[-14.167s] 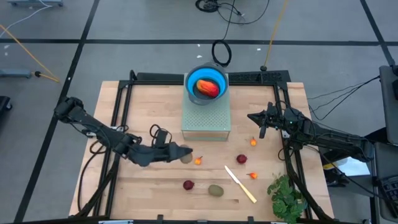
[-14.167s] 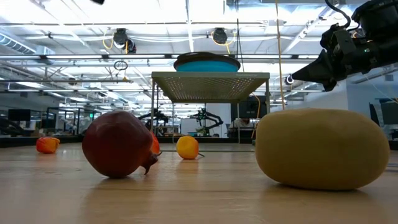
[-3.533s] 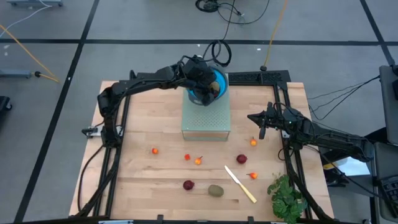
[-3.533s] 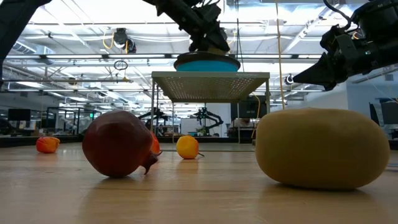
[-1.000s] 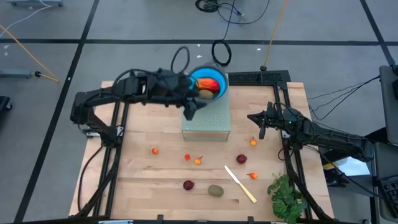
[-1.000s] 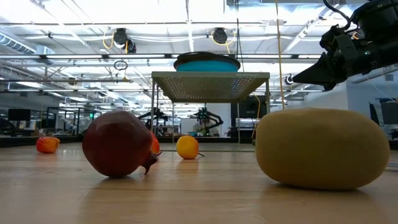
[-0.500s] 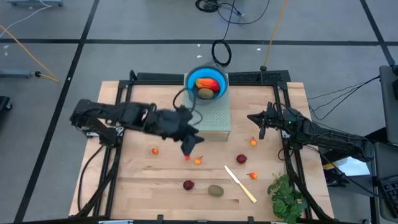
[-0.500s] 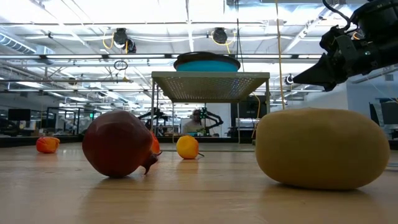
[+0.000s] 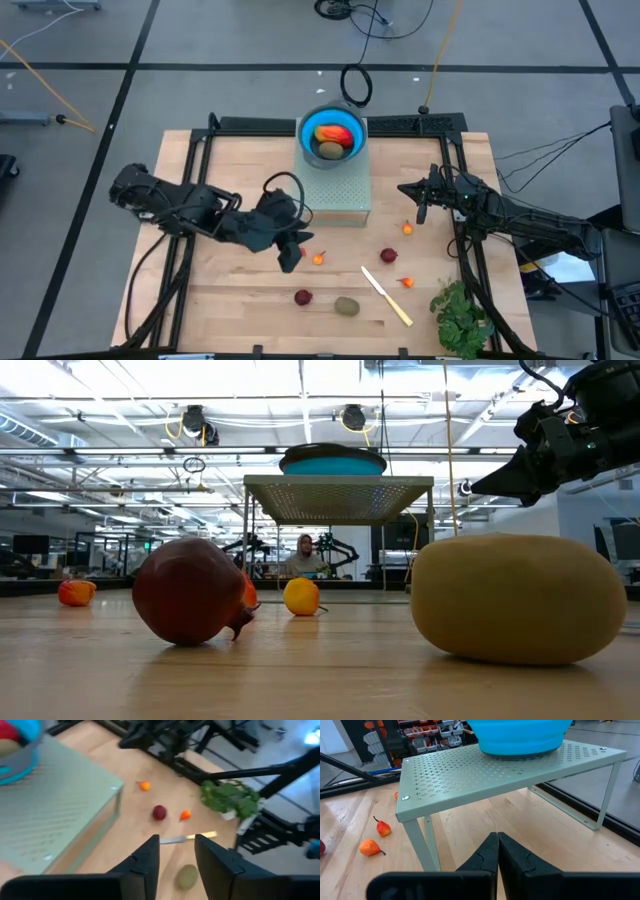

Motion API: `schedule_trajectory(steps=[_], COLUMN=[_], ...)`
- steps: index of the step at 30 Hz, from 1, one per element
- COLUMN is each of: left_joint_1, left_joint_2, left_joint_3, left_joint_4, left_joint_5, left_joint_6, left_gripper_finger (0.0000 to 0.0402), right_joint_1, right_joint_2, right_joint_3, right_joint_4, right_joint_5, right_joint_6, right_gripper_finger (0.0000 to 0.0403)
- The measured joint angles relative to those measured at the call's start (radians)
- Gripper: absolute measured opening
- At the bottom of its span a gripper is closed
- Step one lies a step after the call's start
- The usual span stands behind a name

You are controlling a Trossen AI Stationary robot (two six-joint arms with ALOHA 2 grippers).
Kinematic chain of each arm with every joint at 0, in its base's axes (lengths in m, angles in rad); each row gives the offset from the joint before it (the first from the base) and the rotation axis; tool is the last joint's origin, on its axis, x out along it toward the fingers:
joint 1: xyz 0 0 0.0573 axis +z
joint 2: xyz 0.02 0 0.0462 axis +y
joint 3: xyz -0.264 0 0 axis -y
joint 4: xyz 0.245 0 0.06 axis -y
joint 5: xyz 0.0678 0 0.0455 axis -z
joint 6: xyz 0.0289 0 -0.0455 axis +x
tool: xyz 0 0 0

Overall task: Pick & Place Fruit
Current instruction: Put the red pomegranate into the blue strainer bowl on the shelf

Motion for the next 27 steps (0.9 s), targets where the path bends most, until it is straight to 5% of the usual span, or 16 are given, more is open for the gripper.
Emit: schedule_trajectory(steps=[9, 16, 27], left_joint_1=[-0.008, -0.010, -0.010], left_joint_2=[0.010, 0.054, 0.178], left_joint_3=[-0.020, -0.085, -0.106], left_joint_4=[-0.203, -0.210, -0.156], left_joint_5=[0.012, 0.179, 0.353], left_joint_6=[-0.320, -0.511, -0.551], left_gripper_finger=[0.0072, 0.0056, 0.0056], right_joint_1=[0.000, 0.000, 0.000], right_joint_2=[0.000, 0.000, 0.000], right_joint_3=[0.000, 0.000, 0.000], right_joint_4=[0.000, 0.000, 0.000], right_joint_5=[0.000, 0.000, 0.000], right_joint_6=[0.000, -0.001, -0.001], right_gripper_finger=[0.0000, 0.0000, 0.0000])
